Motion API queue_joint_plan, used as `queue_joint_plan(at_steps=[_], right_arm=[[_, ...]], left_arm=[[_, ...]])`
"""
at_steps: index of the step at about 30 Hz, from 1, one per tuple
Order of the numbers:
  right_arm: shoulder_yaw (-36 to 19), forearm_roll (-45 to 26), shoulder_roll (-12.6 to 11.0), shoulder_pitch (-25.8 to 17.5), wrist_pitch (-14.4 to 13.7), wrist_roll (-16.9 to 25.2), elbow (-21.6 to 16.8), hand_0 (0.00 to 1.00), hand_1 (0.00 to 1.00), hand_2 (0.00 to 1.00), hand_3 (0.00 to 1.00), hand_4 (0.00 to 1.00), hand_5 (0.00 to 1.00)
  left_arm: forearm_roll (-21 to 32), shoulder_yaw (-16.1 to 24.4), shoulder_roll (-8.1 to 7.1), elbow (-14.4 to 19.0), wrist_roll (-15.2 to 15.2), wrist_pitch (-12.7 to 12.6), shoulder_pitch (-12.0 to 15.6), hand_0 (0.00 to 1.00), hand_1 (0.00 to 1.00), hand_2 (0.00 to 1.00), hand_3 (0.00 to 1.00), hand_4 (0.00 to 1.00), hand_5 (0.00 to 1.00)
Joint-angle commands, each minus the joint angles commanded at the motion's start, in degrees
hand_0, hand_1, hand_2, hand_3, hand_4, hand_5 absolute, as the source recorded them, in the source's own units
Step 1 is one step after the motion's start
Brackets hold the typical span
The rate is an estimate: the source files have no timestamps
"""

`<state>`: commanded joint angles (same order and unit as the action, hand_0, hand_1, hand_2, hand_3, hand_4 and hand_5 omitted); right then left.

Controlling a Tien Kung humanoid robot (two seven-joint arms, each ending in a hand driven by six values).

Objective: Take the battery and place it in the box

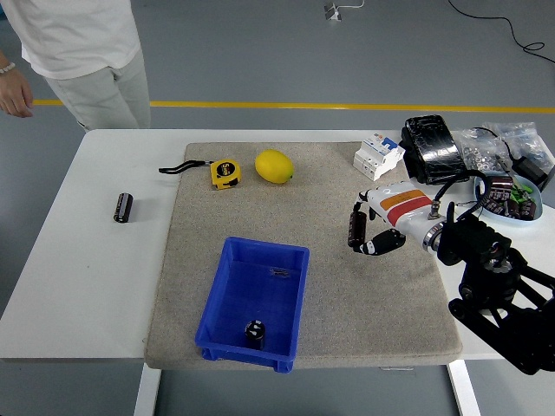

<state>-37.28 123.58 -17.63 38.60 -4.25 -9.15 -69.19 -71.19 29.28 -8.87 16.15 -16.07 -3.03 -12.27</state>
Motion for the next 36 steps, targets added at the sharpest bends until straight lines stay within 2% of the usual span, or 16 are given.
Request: queue_joint_plan(at_steps=[9, 15, 16, 21, 22, 27, 28, 36], right_arm=[[2.3, 2.1, 0.4, 0.6, 0.9, -2.1, -13.4, 0.177, 0.348, 0.462, 0.515, 0.860, 0.376], [5.4, 3.2, 0.8, 1.2, 1.7, -2.8, -18.9, 0.177, 0.355, 0.469, 0.516, 0.857, 0.374], [6.0, 3.3, 0.9, 1.3, 1.9, -2.9, -19.3, 0.187, 0.372, 0.502, 0.536, 0.878, 0.363], [8.2, 3.8, 1.3, 1.6, 2.9, -3.2, -19.7, 0.187, 0.372, 0.502, 0.536, 0.878, 0.363], [8.5, 3.8, 1.3, 1.6, 3.2, -3.3, -19.6, 0.196, 0.396, 0.574, 0.596, 0.920, 0.381], [9.8, 4.1, 1.6, 1.6, 4.9, -3.5, -19.1, 0.196, 0.396, 0.574, 0.596, 0.920, 0.381], [9.9, 4.2, 1.6, 1.6, 5.1, -3.4, -19.0, 0.229, 0.442, 0.686, 0.807, 0.998, 0.459], [9.9, 4.2, 1.8, 1.6, 5.7, -3.3, -18.9, 0.239, 0.453, 0.702, 0.828, 0.998, 0.476]], left_arm=[[0.0, 0.0, -0.06, 0.0, 0.0, 0.1, 0.1, 0.713, 0.717, 0.727, 0.639, 0.667, 0.668], [-0.2, 0.1, -0.12, 0.0, -0.1, 0.2, 0.0, 0.713, 0.714, 0.725, 0.639, 0.668, 0.669], [-0.2, 0.1, -0.14, 0.0, -0.1, 0.2, -0.1, 0.713, 0.714, 0.726, 0.638, 0.667, 0.668], [-0.3, 0.1, -0.22, 0.0, -0.1, 0.3, -0.2, 0.713, 0.714, 0.726, 0.638, 0.667, 0.668], [-0.3, 0.1, -0.23, 0.0, -0.1, 0.3, -0.1, 0.713, 0.712, 0.726, 0.639, 0.666, 0.667], [-0.2, 0.1, -0.24, 0.1, -0.1, 0.3, 0.0, 0.713, 0.712, 0.726, 0.639, 0.666, 0.667], [-0.3, 0.1, -0.25, 0.1, -0.2, 0.3, 0.0, 0.713, 0.713, 0.726, 0.639, 0.666, 0.668], [-0.7, 0.4, -0.24, 0.1, -0.3, 0.4, 0.3, 0.713, 0.714, 0.726, 0.639, 0.667, 0.668]])
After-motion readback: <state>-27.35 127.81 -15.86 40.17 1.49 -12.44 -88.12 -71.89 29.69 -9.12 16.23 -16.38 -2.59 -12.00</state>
